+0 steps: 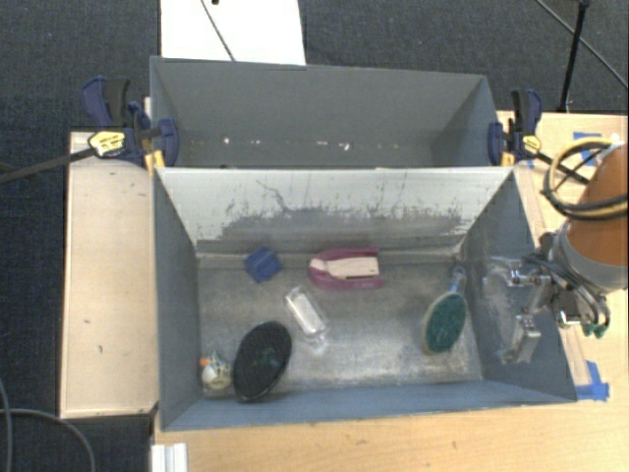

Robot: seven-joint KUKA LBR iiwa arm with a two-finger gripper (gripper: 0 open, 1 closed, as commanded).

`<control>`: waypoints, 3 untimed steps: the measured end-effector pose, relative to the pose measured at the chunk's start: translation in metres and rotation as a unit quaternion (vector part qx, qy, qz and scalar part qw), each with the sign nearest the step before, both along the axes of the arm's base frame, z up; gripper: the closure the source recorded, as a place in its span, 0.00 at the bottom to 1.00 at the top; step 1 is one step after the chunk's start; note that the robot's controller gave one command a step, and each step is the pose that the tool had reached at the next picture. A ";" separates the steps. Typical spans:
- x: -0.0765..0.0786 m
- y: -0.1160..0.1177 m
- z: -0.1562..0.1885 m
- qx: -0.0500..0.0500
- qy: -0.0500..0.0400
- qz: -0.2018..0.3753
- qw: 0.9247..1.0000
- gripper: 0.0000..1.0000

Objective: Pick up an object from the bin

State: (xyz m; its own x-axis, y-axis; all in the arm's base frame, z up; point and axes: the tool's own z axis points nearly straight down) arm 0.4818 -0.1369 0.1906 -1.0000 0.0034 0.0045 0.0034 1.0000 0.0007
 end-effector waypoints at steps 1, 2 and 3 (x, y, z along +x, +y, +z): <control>0.027 0.016 -0.093 -0.001 -0.005 0.088 0.996 0.00; 0.082 0.053 -0.120 0.001 -0.006 0.212 0.977 0.00; 0.014 0.015 -0.069 -0.001 -0.003 0.299 0.954 0.00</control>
Offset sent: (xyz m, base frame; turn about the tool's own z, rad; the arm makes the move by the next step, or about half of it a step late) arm 0.0252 0.0158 -0.0926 -0.1771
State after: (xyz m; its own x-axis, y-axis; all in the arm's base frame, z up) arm 0.4959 -0.1221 0.1212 -0.8228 -0.5683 -0.0009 -0.5683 0.8228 -0.0028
